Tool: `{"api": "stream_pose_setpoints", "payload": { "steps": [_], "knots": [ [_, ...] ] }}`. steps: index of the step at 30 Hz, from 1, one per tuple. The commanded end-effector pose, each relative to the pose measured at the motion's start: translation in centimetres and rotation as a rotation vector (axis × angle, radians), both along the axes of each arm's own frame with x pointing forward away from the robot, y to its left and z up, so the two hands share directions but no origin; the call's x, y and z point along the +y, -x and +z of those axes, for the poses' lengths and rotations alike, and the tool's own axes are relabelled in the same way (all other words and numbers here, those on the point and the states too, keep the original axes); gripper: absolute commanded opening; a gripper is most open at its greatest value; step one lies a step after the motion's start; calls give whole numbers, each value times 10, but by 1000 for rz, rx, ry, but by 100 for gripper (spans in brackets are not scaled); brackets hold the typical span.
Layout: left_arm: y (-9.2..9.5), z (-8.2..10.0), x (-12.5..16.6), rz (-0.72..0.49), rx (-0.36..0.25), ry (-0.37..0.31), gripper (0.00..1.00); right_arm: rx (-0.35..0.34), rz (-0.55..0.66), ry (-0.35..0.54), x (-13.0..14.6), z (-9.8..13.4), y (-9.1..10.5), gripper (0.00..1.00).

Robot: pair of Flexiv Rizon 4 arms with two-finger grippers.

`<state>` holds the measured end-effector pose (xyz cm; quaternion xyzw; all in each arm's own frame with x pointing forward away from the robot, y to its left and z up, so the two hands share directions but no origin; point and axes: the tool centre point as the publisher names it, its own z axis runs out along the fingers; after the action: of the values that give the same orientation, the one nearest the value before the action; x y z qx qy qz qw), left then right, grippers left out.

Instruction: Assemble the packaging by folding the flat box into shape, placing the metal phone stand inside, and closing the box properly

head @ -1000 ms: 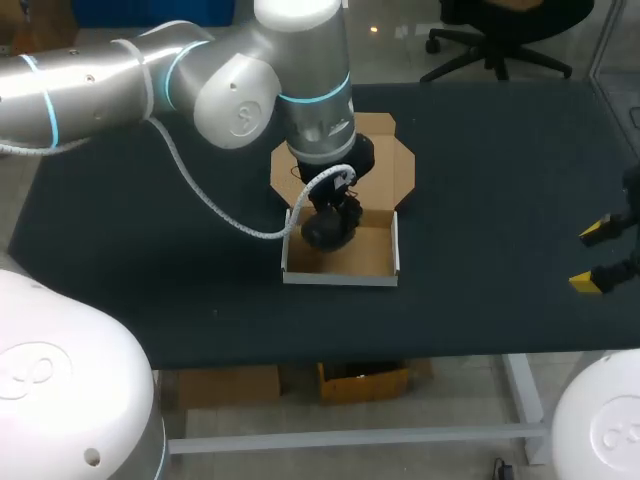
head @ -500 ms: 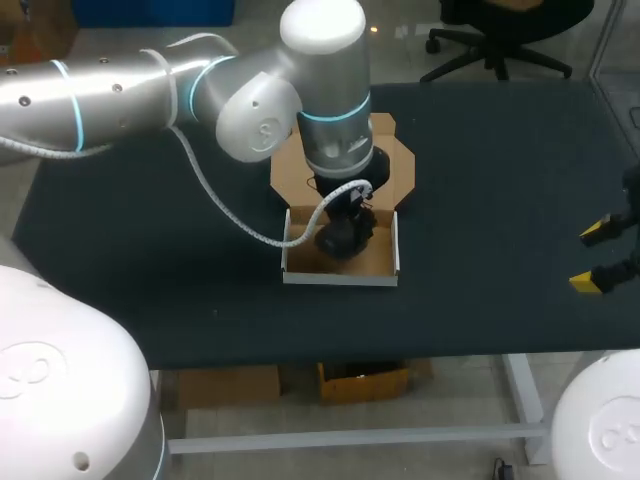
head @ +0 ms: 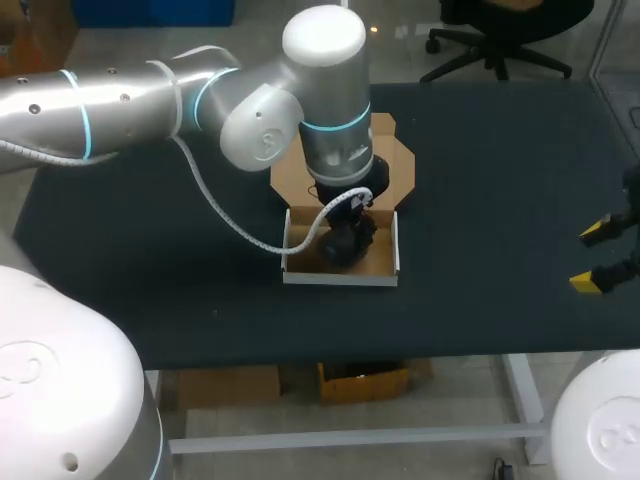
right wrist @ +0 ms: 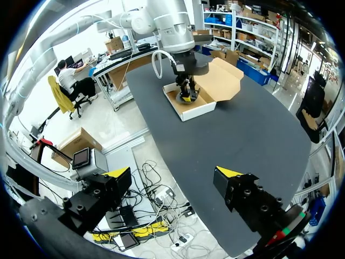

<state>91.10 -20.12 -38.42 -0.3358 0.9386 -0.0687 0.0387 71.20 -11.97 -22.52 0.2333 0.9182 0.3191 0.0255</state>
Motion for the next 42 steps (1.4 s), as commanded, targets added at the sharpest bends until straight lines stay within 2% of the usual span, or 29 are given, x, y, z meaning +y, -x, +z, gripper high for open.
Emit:
{"api": "stream_pose_setpoints", "payload": {
  "steps": [1, 12, 13, 15, 17, 18, 29, 37, 42],
  "knots": [
    [-6, -6, -6, 3, 4, -10, 0, -1, 1, -3, -1, 0, 0, 100],
    [-9, -10, -6, 15, 8, -21, 0, -1, 1, -3, -1, 0, 0, 100],
    [-9, -10, -6, 16, 9, -20, 11, -1, 1, -3, -1, 0, 0, 100],
    [-9, -9, -5, 18, 8, -21, 44, -1, 1, -3, -1, 0, 0, 100],
    [-9, -9, -5, 24, 6, -23, 94, -1, 1, -3, -1, 0, 0, 100],
    [-9, -9, -5, 25, 6, -23, 100, -1, 1, -3, -1, 0, 0, 100],
    [-7, -5, -6, 56, 5, -25, 100, -1, 1, -3, -1, 0, 0, 100],
    [4, 7, -8, 198, 35, -6, 100, -1, 1, -3, -1, 0, 0, 100],
    [11, 10, -10, 303, 15, -15, 100, -1, 1, -3, -1, 0, 0, 100]
  ]
}}
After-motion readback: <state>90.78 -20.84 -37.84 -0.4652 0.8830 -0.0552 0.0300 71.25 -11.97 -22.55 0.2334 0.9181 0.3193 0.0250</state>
